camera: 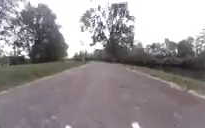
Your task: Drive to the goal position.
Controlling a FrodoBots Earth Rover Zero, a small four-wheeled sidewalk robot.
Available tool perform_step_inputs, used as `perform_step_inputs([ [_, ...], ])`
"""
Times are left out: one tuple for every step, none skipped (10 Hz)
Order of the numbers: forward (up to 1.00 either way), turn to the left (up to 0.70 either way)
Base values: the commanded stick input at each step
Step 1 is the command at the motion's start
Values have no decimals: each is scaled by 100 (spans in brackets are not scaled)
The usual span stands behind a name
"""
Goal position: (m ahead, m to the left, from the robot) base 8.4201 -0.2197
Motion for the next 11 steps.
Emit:
perform_step_inputs([
  [70, 0],
  [70, 0],
  [70, 0],
  [70, 0],
  [70, 0],
  [70, 0],
  [70, 0],
  [70, 0],
  [70, 0],
  [70, 0],
  [70, 0],
])
